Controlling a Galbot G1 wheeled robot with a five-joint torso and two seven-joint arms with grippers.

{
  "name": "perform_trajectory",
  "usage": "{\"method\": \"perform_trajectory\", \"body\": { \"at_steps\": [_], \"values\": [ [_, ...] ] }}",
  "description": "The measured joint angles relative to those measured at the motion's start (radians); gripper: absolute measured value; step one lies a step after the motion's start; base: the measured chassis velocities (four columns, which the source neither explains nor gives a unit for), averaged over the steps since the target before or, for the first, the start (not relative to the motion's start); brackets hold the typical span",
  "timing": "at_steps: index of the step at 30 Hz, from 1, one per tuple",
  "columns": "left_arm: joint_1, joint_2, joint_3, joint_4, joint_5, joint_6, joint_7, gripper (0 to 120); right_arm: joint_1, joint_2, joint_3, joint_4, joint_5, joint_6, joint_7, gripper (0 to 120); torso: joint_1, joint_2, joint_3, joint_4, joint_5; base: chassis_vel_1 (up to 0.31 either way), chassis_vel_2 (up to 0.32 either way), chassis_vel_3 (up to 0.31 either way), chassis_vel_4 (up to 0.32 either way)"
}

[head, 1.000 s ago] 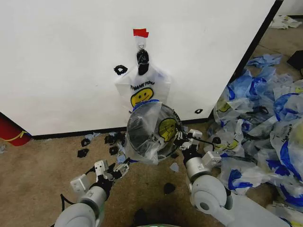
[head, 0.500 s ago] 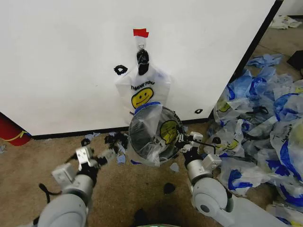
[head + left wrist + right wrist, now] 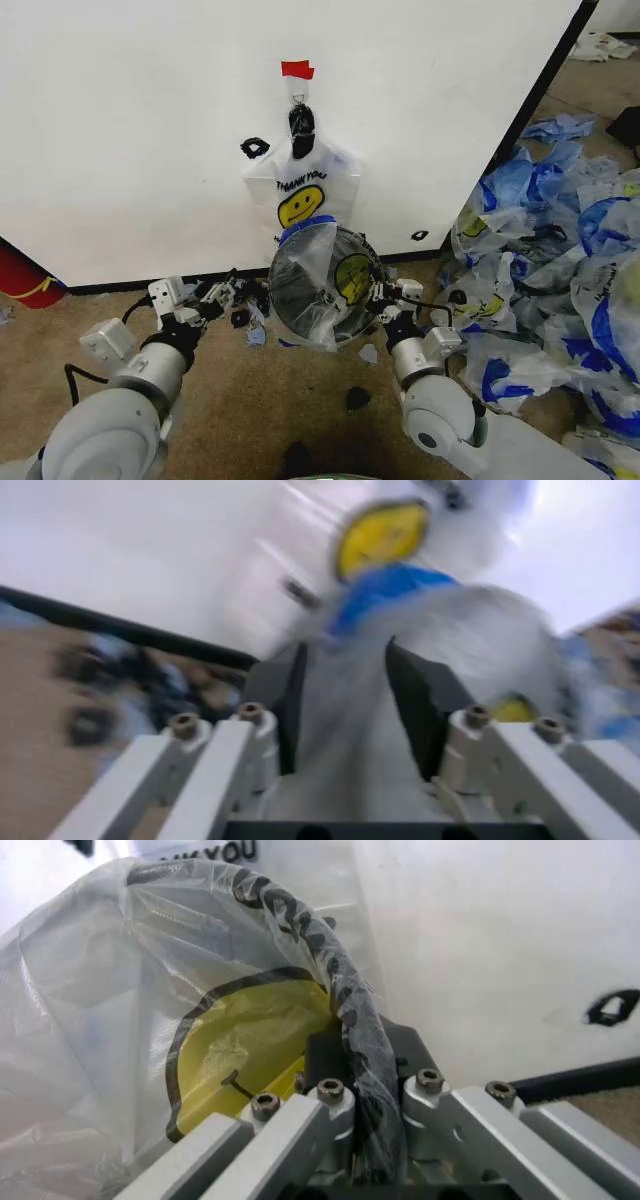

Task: Pick up the garbage bag from the wall and place it over the trash bin.

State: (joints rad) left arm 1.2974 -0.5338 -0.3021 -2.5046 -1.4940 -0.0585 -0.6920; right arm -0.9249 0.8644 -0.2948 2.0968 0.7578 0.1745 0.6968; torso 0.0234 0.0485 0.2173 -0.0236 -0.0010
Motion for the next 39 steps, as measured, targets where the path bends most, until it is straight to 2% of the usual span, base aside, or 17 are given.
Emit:
{"method": "perform_trajectory", "body": {
  "at_steps": [2,4,9,16,18,20,25,33,39],
  "values": [
    [-0.020,0.010,0.019,0.000,-0.024,-0.007,0.038,26,0.012,-0.006,-0.011,0.001,0.000,-0.004,-0.002,0,0.000,0.000,0.000,0.0000,0.0001,0.000,0.000,0.000,0.000],
    [-0.064,0.038,0.049,0.001,-0.100,-0.019,0.110,14,0.043,-0.030,-0.040,0.002,-0.003,-0.009,-0.013,0,0.000,0.000,0.000,0.0002,0.0001,0.000,0.000,0.000,0.000],
    [-0.113,0.063,0.066,0.002,-0.200,-0.027,0.153,0,0.074,-0.057,-0.066,0.003,-0.003,-0.010,-0.031,0,0.000,0.000,0.000,-0.0002,0.0000,0.000,0.000,0.000,0.000],
    [-0.132,0.081,0.094,0.003,-0.270,-0.027,0.175,0,0.135,-0.068,-0.108,-0.018,-0.029,-0.013,-0.055,0,0.000,0.000,0.000,0.0000,0.0001,0.000,0.000,0.000,0.000],
    [-0.140,0.077,0.151,0.003,-0.288,-0.026,0.171,0,0.187,-0.068,-0.149,-0.038,-0.088,-0.029,-0.072,0,0.000,0.000,0.000,0.0001,0.0000,0.000,0.000,0.000,0.000],
    [-0.145,0.073,0.169,0.003,-0.288,-0.026,0.170,0,0.199,-0.067,-0.160,-0.043,-0.106,-0.033,-0.075,0,0.000,0.000,0.000,0.0001,0.0000,0.000,0.000,0.000,0.000],
    [-0.175,0.030,0.259,0.004,-0.277,-0.031,0.169,0,0.247,-0.076,-0.232,-0.057,-0.170,-0.058,-0.086,0,0.000,0.000,0.000,0.0000,0.0000,0.000,0.000,0.000,0.000],
    [-0.237,-0.025,0.335,0.006,-0.280,-0.047,0.147,0,0.245,-0.102,-0.257,-0.052,-0.212,-0.065,-0.107,0,0.000,0.000,0.000,0.0000,0.0002,0.000,0.000,0.000,0.000],
    [-0.330,-0.092,0.418,0.059,-0.303,-0.069,0.101,0,0.251,-0.121,-0.272,-0.042,-0.214,-0.066,-0.110,0,0.000,0.000,0.000,0.0000,0.0000,0.000,0.000,0.000,0.000]
  ]
}}
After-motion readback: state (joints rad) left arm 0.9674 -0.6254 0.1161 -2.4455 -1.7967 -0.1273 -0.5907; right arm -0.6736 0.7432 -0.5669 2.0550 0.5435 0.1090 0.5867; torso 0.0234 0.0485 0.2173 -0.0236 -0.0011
